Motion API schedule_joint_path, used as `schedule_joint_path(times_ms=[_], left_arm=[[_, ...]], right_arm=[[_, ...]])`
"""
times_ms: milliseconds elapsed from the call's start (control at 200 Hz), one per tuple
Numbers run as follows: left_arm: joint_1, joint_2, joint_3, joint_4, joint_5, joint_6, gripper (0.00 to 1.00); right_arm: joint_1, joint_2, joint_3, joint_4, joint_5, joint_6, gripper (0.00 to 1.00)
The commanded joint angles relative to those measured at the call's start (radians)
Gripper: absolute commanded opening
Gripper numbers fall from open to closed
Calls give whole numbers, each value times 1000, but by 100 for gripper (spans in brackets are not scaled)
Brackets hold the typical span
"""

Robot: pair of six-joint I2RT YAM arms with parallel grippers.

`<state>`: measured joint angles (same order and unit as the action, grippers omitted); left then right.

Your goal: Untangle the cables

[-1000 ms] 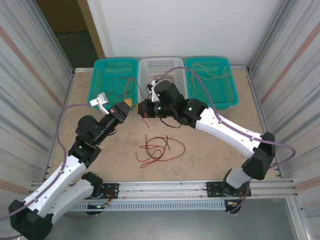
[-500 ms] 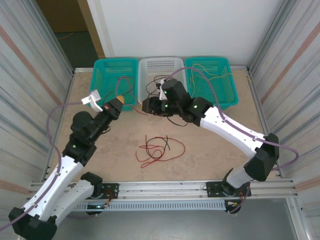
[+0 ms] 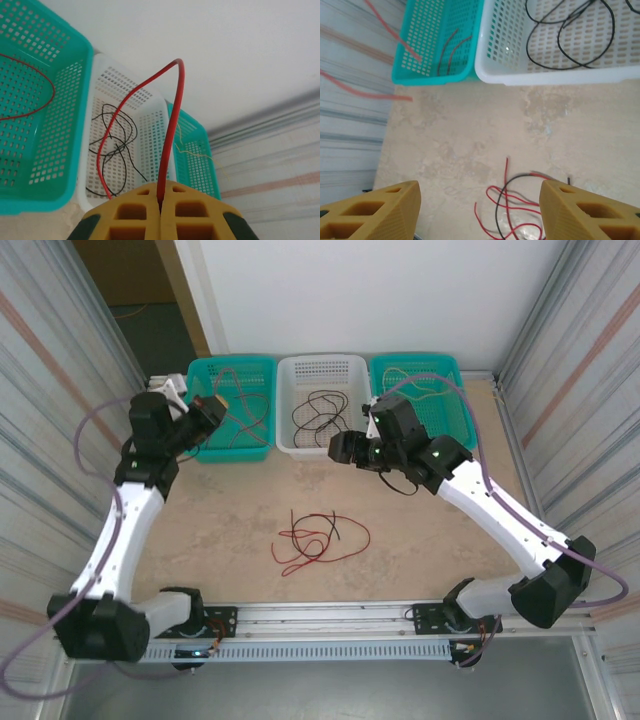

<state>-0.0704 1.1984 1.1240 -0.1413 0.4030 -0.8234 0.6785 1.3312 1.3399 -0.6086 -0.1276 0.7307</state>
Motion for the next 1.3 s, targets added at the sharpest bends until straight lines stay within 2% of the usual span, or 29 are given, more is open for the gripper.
schedule_joint_path(times_ms=[0,210,351,431,511,606,797,937,1117,1298], left_arm=[[14,131,134,-28,80,52,0],[60,381,302,-37,76,90,2],[118,555,391,-30,152,56,25],[151,604,397,-7,209,10,36],[167,597,374,1,240,-5,42],[167,548,343,-50,240,56,52],[152,343,209,-172,193,162,53],[66,140,71,-273,144,215,53],[-171,-43,-59,-470,33,297,55],[-315,-141,-240,-526,47,195,51]], right_arm=[[-1,-29,-21,-38,17,-29,62],[-3,-47,-10,-89,32,-51,61],[-3,-65,-26,-111,31,-56,61],[-3,-71,-37,-118,29,-54,61],[-2,-76,-48,-119,30,-53,61],[-2,-75,-58,-114,28,-50,61],[5,-33,-78,-113,25,-52,61],[9,38,-121,-108,14,-49,60],[57,186,-143,-122,45,-60,55],[124,319,-116,-135,34,-81,51]])
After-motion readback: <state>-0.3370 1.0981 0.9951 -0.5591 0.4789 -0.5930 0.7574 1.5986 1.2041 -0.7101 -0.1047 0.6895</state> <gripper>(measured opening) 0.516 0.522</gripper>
